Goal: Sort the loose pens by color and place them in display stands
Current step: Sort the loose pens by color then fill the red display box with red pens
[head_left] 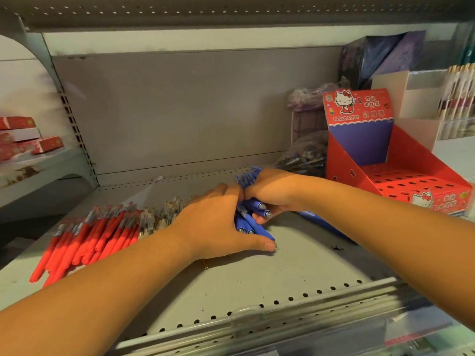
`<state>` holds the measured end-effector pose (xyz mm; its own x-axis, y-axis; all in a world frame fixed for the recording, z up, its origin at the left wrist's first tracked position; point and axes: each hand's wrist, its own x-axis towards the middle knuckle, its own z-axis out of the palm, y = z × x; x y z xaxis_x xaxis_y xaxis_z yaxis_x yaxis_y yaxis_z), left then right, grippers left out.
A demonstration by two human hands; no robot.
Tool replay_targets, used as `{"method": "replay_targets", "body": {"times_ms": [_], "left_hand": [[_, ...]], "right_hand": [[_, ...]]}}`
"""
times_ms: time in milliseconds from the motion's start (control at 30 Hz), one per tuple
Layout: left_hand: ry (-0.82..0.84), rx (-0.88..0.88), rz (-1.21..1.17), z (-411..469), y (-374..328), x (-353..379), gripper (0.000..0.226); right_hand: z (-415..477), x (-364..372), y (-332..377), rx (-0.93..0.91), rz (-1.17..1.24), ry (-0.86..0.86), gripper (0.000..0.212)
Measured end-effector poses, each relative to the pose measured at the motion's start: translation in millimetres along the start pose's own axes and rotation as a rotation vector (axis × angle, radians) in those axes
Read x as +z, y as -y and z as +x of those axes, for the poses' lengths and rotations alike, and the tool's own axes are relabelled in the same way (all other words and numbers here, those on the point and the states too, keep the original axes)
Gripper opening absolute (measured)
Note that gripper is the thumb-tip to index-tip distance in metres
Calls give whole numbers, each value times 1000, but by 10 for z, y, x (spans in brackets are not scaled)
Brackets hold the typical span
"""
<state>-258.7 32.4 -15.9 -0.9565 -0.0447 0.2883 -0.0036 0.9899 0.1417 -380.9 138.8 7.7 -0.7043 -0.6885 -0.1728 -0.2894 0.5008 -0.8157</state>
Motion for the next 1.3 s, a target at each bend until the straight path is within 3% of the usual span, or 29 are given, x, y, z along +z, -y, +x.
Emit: {"method": "replay_targets", "body": {"times_ms": [133, 233, 367, 533, 667, 767, 967, 1133, 1300], "left_hand": [[45, 56, -43, -29, -41, 53, 94], [82, 91, 61, -25, -82, 109, 102], [-8, 144, 125, 13, -41, 107, 63], [143, 162, 32, 57, 64, 47, 47], [202, 193, 58, 110, 94, 13, 52], [212, 237, 96, 133, 42, 2, 55], [223, 271, 128, 196, -24, 10, 58], [212, 310, 96, 177, 0, 20, 52], [180, 321, 84, 164, 40, 18, 41]], "right_hand": [[-8, -26, -48, -40, -136, -35, 15], [-42, -33, -70, -38, -222, -12, 13], [-95, -121, -111, -65, -186, 63, 13], [-236, -383, -149, -113, -238, 68, 19], [-348, -627, -211, -44, -765, -120, 42], [-463, -672, -344, 123, -939, -92, 52], [-446, -669, -452, 186, -890, 12, 26], [-408, -644, -433, 161, -821, 43, 29], [-408, -545, -421, 150, -936, 90, 35]]}}
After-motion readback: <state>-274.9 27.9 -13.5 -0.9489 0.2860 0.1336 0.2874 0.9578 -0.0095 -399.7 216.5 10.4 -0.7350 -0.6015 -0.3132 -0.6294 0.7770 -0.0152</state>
